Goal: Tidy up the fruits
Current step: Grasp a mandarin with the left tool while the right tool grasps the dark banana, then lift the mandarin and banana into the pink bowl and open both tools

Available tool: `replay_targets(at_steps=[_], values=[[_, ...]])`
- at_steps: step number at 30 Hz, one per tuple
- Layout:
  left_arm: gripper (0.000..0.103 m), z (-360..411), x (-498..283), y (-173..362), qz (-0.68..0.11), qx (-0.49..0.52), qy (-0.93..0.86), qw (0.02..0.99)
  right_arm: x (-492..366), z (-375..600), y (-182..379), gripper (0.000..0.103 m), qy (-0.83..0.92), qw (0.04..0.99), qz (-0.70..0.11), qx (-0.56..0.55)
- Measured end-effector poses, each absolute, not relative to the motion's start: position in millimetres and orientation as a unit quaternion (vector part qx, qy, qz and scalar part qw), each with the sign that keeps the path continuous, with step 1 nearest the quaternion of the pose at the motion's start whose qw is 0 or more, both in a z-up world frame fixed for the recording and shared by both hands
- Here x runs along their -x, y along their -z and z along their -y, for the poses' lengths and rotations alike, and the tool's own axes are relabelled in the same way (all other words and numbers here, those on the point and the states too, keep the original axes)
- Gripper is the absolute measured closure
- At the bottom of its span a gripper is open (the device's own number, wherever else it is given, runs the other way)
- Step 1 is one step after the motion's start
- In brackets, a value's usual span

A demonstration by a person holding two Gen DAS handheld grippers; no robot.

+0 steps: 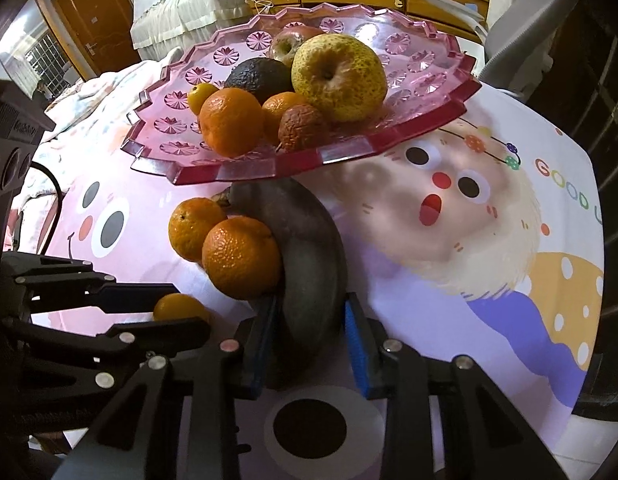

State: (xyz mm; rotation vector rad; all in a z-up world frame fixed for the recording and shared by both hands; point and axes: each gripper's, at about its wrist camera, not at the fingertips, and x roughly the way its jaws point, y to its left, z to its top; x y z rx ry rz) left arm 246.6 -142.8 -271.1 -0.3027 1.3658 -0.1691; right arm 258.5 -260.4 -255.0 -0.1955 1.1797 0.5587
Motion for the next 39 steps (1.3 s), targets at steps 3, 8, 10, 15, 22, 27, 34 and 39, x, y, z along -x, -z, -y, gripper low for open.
replay_targets(at_steps=[3,8,10,15,22,27,34,39], values=[[0.071,139.3,-242.2,266.6,-0.626,0.139,0.076,0.763,-254.9,260.2,254.6,0.072,-0.245,0.790,-0.555,0.092],[0.071,134.5,-232.5,255.4,-0.622,0.142,0.074,0.766,-247.0,270.7,248.0,0.072,-0.215,0.793,-0.564,0.079],[0.072,132.1,-227.7,249.6,-0.620,0.142,0.075,0.768,-243.2,276.1,244.3,0.073,-0.201,0.796,-0.566,0.078],[0.072,125.8,-214.7,230.3,-0.608,0.139,0.080,0.777,-229.9,288.8,234.4,0.073,-0.167,0.805,-0.565,0.075],[0.072,111.2,-200.1,200.6,-0.592,0.127,0.097,0.790,-211.8,298.4,213.7,0.074,-0.128,0.819,-0.555,0.068],[0.072,103.3,-200.5,181.4,-0.581,0.116,0.116,0.797,-202.3,300.3,194.6,0.075,-0.107,0.831,-0.542,0.065],[0.072,80.8,-206.5,154.5,-0.563,0.097,0.139,0.809,-193.8,292.5,167.6,0.076,-0.083,0.842,-0.529,0.069],[0.072,66.6,-218.1,138.8,-0.552,0.094,0.147,0.815,-189.1,289.7,147.0,0.076,-0.065,0.850,-0.518,0.064]])
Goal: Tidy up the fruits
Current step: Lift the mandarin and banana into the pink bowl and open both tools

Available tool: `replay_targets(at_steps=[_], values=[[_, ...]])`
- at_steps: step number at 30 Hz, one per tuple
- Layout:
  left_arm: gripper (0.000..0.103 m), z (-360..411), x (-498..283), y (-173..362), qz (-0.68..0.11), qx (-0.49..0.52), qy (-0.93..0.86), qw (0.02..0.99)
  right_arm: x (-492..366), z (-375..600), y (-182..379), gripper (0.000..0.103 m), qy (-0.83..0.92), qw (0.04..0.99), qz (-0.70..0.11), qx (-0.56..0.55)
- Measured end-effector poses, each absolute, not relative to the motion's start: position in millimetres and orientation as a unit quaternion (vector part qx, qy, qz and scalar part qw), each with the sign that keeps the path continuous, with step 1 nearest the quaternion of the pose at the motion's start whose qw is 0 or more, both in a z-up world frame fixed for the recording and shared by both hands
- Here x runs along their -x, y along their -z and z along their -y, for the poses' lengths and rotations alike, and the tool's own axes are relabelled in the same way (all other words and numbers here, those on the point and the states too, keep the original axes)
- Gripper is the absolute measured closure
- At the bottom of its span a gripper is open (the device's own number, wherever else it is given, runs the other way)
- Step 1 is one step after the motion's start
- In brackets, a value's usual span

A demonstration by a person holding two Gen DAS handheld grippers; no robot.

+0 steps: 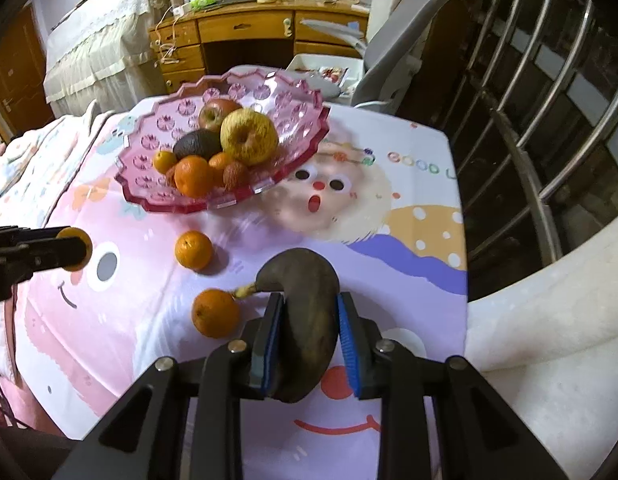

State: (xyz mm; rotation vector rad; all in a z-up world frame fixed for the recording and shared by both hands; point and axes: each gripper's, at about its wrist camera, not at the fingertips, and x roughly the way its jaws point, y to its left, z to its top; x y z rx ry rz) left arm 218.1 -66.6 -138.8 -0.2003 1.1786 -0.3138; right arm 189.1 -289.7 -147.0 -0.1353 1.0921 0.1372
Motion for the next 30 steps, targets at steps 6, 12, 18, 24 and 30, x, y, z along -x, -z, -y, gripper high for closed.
replay_targets(at_steps=[6,12,18,24,30], values=[[0.072,45.5,-239.2,116.7,-0.534,0.091,0.158,0.826,-192.3,283.3,112.5,0.077,-0.057,0.864,-0.497,0.058],[0.072,26.3,-265.8,99.4,-0.508,0.095,0.160,0.841,-208.4,267.4,82.7,0.077,-0.066,0.876,-0.473,0.064],[0.072,12.9,-290.4,101.8,-0.500,0.103,0.158,0.845,-240.2,242.1,56.2,0.077,-0.099,0.883,-0.453,0.068],[0.072,4.9,-315.7,118.9,-0.506,0.109,0.153,0.842,-280.2,215.4,47.2,0.077,-0.134,0.894,-0.422,0.071],[0.072,-1.8,-339.3,147.2,-0.514,0.117,0.136,0.839,-320.3,195.6,67.7,0.077,-0.172,0.893,-0.411,0.071]])
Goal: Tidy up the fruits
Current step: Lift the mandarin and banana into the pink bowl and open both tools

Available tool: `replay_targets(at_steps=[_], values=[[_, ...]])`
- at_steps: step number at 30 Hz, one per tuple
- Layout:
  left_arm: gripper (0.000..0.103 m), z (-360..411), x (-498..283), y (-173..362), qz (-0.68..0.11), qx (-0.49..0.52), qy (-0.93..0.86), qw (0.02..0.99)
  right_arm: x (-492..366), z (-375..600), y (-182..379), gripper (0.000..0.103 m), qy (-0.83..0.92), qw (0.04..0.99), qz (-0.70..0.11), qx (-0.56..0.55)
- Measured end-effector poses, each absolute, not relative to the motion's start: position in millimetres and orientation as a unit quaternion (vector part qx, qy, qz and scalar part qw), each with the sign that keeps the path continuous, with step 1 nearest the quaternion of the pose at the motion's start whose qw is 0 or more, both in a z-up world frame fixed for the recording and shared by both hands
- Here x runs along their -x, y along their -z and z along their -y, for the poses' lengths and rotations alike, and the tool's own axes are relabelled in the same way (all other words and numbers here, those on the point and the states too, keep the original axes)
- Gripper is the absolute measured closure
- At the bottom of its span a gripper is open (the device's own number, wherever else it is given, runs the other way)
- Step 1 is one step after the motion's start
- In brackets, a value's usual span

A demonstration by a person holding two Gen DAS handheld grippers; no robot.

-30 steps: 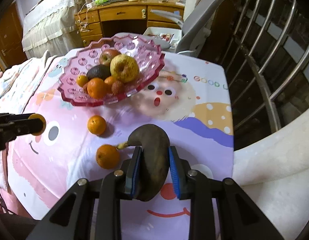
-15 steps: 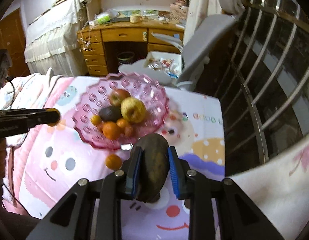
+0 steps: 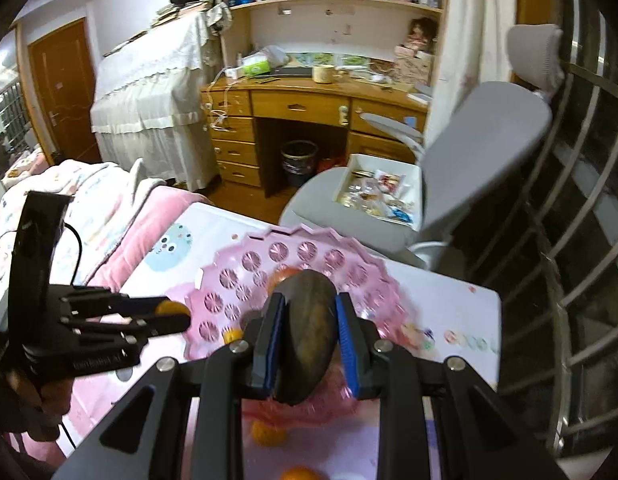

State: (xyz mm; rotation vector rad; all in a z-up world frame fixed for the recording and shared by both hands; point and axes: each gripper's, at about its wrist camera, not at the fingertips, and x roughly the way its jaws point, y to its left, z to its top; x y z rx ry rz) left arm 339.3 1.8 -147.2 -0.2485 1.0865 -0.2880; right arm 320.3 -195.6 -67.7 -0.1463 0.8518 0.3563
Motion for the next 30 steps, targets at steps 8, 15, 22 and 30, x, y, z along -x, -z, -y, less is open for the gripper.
replay_targets(at_steps=[8,15,22,30], values=[[0.072,-9.8,-358.5,180.3,-0.529,0.136,0.118,0.829,-364.4,192.5,111.9,0.077,-0.193,0.886,-0.419,0.048],[0.071,-1.3,-366.8,199.7,-0.553,0.136,0.117,0.814,-382.1,219.4,135.8,0.077,-0.166,0.877,-0.450,-0.013],[0.037,11.3,-365.3,198.4,-0.565,0.122,0.112,0.808,-381.0,238.4,149.5,0.063,-0.133,0.867,-0.479,-0.033],[0.029,19.9,-340.2,185.2,-0.559,0.117,0.109,0.813,-347.5,246.8,148.8,0.048,-0.140,0.864,-0.481,-0.050]])
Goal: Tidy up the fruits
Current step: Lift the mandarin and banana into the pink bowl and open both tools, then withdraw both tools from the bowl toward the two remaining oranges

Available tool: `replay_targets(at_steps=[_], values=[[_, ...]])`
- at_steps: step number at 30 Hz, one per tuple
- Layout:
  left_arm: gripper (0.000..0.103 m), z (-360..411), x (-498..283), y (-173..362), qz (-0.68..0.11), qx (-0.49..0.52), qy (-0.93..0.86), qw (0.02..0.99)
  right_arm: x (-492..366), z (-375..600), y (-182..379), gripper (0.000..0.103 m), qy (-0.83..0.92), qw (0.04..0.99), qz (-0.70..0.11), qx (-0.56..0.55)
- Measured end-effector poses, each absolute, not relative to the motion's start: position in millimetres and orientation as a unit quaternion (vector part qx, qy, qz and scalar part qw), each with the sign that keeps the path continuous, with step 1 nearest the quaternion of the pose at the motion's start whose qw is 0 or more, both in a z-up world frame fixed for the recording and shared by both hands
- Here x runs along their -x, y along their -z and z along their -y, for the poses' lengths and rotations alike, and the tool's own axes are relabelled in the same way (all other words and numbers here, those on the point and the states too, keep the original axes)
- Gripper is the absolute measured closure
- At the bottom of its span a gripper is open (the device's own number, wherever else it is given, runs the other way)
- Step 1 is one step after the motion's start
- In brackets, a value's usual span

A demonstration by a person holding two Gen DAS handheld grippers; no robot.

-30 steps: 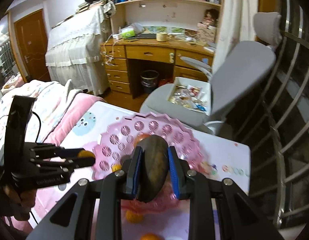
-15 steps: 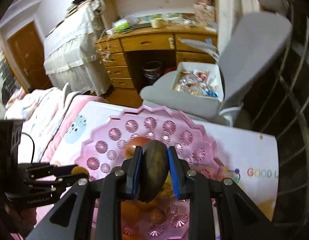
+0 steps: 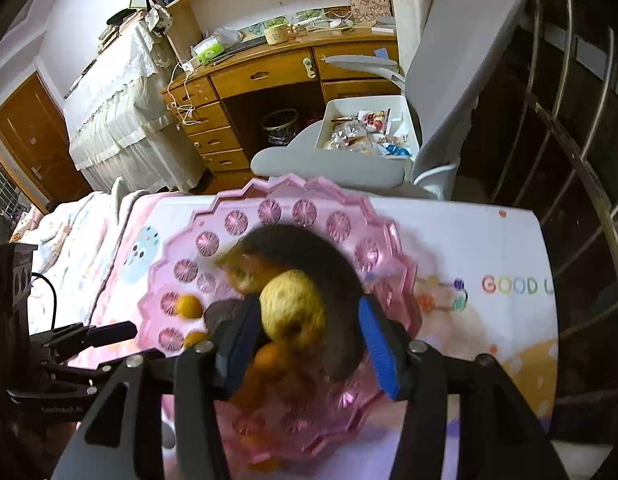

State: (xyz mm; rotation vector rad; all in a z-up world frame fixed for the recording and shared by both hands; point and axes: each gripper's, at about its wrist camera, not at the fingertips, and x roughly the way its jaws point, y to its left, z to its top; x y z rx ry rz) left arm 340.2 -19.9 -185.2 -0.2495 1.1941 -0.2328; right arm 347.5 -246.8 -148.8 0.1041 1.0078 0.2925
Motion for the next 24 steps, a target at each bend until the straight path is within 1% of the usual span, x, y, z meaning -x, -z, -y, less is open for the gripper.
replay_targets(at_steps=[7,11,13,24], values=[[0.029,38.2,-298.8,186.4,-0.558,0.122,0.112,0.813,-295.1,259.3,147.3,0.040,-0.142,0.870,-0.470,-0.048],[0.029,48.7,-275.8,190.3,-0.563,0.127,0.118,0.808,-265.0,268.7,151.9,0.038,-0.139,0.873,-0.464,-0.050],[0.029,56.3,-265.3,192.4,-0.565,0.124,0.121,0.806,-251.3,273.2,158.0,0.033,-0.147,0.867,-0.472,-0.058],[0.029,90.9,-243.2,216.4,-0.580,0.106,0.135,0.796,-192.7,271.7,191.1,0.032,-0.180,0.866,-0.466,-0.039]])
